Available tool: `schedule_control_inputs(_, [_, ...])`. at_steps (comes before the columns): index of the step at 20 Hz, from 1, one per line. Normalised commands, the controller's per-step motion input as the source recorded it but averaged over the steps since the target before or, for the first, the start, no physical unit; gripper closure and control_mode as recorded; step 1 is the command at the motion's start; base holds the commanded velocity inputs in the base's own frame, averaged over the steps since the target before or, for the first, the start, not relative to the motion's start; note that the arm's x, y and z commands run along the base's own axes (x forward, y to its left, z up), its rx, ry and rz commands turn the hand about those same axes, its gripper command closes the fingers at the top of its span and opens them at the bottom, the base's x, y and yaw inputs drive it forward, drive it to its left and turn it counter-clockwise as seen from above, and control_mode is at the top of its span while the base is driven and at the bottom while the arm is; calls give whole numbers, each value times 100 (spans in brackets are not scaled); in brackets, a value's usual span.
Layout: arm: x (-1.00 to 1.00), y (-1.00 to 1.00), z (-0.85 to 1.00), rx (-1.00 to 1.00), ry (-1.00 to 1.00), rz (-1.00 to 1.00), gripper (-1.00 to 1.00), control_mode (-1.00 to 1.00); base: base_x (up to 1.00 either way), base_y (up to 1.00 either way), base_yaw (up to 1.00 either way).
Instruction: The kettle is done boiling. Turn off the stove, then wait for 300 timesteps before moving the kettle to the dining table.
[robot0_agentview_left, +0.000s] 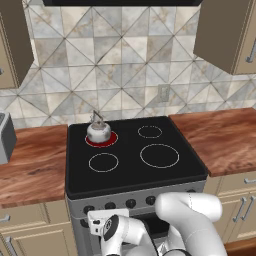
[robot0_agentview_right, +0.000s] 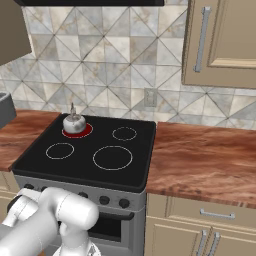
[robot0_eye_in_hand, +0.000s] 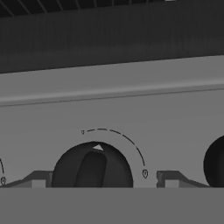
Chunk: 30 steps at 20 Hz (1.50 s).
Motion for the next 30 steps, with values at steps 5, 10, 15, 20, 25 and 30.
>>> schedule_control_inputs(5, [0,-3,-2,0,2,0,100,-100,0,0,0])
schedule_control_inputs(10, [-3,-10,-1,0,0,0,100,-100,0,0,0])
schedule_control_inputs(15, [0,-1,-12,0,-1,0,100,-100,0,0,0])
schedule_control_inputs(20, [0,1,-25,5,-5,-3,100,-100,0,0,0])
schedule_control_inputs(25, [-6,0,-27,19,-6,-4,100,-100,0,0,0])
schedule_control_inputs(30, [-13,-5,-32,25,0,0,100,-100,0,0,0])
